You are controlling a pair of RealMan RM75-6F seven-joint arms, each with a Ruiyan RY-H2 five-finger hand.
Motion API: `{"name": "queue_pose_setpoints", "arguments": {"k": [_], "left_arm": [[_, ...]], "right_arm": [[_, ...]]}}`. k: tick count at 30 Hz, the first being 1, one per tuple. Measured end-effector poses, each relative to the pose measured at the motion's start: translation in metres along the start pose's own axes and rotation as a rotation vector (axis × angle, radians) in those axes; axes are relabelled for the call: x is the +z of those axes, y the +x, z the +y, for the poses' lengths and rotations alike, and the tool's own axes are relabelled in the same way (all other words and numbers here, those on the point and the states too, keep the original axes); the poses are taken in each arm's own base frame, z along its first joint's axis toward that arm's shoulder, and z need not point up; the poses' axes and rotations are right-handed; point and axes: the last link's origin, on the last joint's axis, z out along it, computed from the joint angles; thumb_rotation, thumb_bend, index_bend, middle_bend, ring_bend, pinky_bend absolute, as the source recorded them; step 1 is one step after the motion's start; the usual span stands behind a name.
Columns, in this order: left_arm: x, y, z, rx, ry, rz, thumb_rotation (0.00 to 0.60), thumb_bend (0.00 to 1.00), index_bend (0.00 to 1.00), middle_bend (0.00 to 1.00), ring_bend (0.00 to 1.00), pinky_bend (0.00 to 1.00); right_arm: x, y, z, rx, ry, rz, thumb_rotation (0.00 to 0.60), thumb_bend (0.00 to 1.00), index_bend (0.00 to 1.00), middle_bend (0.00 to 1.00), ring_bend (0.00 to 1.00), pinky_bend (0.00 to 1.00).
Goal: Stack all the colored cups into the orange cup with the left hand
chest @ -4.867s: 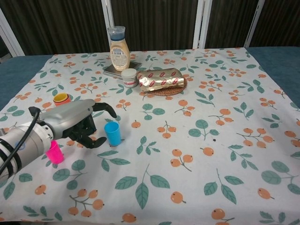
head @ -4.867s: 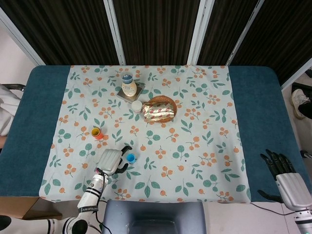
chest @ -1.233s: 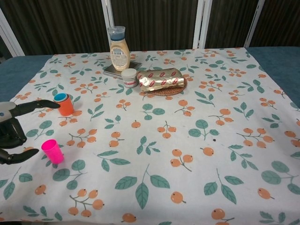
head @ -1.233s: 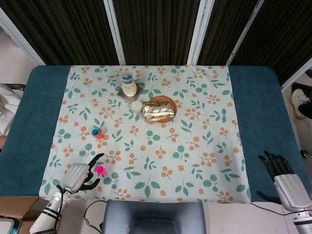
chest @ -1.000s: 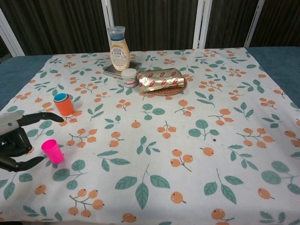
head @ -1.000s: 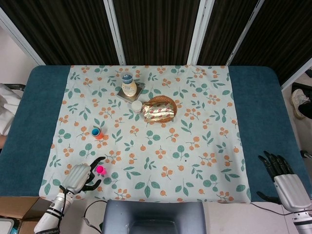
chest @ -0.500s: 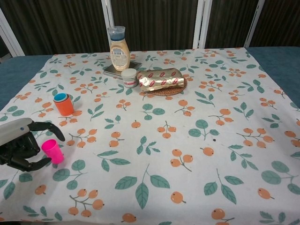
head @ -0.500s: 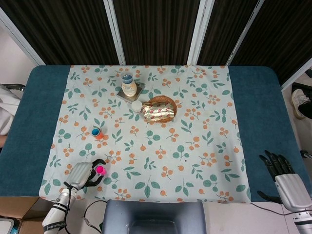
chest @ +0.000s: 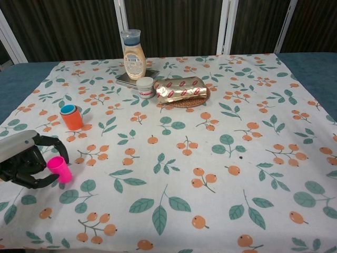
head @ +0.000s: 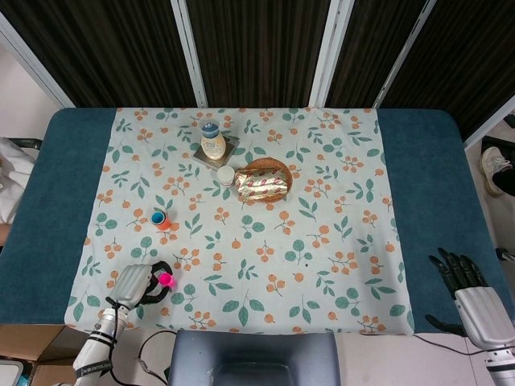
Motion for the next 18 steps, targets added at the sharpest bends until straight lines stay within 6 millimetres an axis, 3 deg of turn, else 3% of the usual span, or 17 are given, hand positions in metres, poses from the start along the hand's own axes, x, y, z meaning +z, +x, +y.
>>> {"name": "queue_pose_setpoints", "arguments": {"k": [7,14,18], "left_arm": [[0.008,0.017,0.004,-0.012,-0.011,0.067,0.600,0.36,0.54,1.00,1.00,1.00],[0.042,0.070,0.018,-0.024,-0.018,0.256,0.600,0.36,0.54,1.00,1.00,1.00],[0.064,0.090,0.018,-0.013,0.027,0.312,0.600,0.36,0.54,1.00,1.00,1.00]], "right_arm": [[0.000,0.001,0.001,0.003,-0.002,0.002,0.600,0.19,0.00,0.00,0.00,0.00],[0.001,0.001,0.001,0.002,-0.007,0.005,0.600,0.19,0.00,0.00,0.00,0.00],[0.002,0.001,0.001,0.001,-0.013,0.006,0.600,0.19,0.00,0.00,0.00,0.00]]}}
